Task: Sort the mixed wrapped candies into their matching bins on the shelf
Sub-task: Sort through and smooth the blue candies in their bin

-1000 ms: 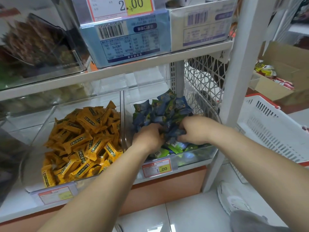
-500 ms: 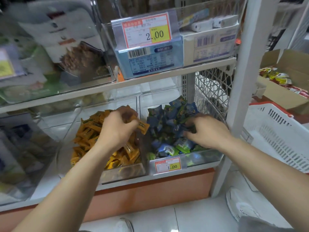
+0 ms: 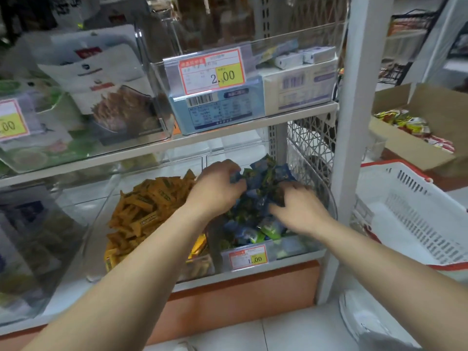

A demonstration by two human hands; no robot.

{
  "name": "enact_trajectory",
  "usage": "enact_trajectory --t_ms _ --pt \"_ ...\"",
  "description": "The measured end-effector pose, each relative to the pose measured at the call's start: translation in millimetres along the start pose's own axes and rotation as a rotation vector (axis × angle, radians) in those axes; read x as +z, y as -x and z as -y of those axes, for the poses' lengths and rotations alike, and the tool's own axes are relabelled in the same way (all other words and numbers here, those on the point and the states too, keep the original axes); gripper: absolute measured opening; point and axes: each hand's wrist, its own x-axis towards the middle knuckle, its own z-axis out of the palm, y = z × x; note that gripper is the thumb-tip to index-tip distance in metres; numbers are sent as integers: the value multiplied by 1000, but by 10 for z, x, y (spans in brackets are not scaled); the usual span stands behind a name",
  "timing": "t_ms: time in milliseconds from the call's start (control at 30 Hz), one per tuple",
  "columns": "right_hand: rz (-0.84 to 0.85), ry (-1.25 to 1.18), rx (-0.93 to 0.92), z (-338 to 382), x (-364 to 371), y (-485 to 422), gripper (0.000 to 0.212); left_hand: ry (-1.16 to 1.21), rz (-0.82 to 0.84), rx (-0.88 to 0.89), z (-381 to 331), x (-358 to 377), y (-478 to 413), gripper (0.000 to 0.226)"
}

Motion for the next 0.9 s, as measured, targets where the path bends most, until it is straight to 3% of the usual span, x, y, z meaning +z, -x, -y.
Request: enact_trajectory --t_ms 67,133,233,433,533,667,767,900 --pt "-113 -134 -5 10 -70 -160 47 106 101 -135 -72 279 -334 53" --pt "-120 -197 46 -5 -113 -433 46 157 101 -326 -47 579 -609 61" --pt "-2 -261 169 -25 -102 -888 69 140 52 -562 85 934 -833 69" --pt "268 -491 305 -60 67 -1285 98 328 192 -655 284 1131 -1091 84" --pt "324 -476 287 -81 83 -1294 92 456 244 -704 309 1092 -1157 91" --pt "347 -733 335 -109 79 -1207 72 756 251 -689 377 1093 -1143 55" --pt "339 -930 343 -152 96 -1168 46 1064 217 -673 281 1070 -1107 47" --pt "328 -1057 361 -59 46 -1180 47 1218 214 -570 110 942 -982 28"
